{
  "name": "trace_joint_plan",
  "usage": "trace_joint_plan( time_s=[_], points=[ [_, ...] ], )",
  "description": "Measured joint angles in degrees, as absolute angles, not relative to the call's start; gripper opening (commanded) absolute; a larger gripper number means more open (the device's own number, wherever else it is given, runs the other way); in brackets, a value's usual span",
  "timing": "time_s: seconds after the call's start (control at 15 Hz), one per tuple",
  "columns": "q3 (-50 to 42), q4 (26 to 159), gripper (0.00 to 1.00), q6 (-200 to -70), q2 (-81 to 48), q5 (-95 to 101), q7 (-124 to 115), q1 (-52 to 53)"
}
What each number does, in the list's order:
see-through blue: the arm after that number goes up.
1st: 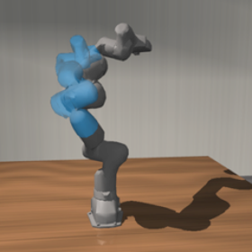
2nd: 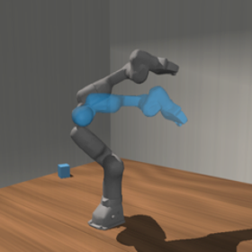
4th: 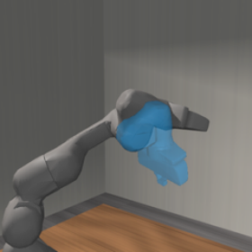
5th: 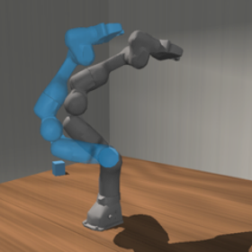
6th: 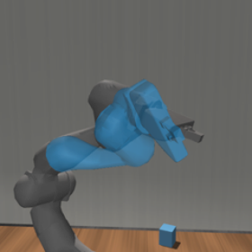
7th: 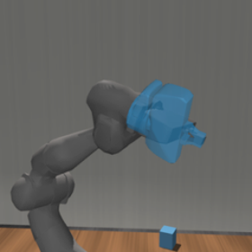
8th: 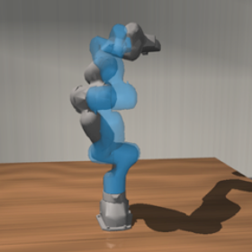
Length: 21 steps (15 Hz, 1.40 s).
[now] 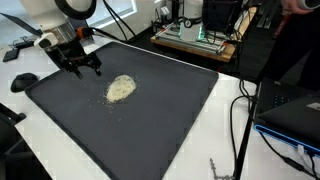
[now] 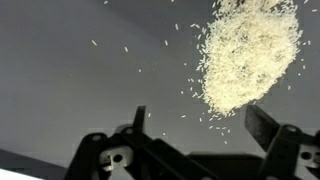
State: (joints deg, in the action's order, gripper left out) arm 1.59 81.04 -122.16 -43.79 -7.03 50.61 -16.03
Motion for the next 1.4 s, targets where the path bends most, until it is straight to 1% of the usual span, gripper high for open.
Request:
trace_joint_plan(
  time_s=[0.27,0.8,1.4],
  points=[
    [1.8,79.3,1.0,-119.5,-43.9,-2.0,54.4,-13.1],
    [3.1,77.1,1.0,-113.2,-43.9,0.7,62.5,-10.2],
    [3.0,76.1,1.0,-106.7,-44.1,7.8,64.1,-3.9]
  ],
)
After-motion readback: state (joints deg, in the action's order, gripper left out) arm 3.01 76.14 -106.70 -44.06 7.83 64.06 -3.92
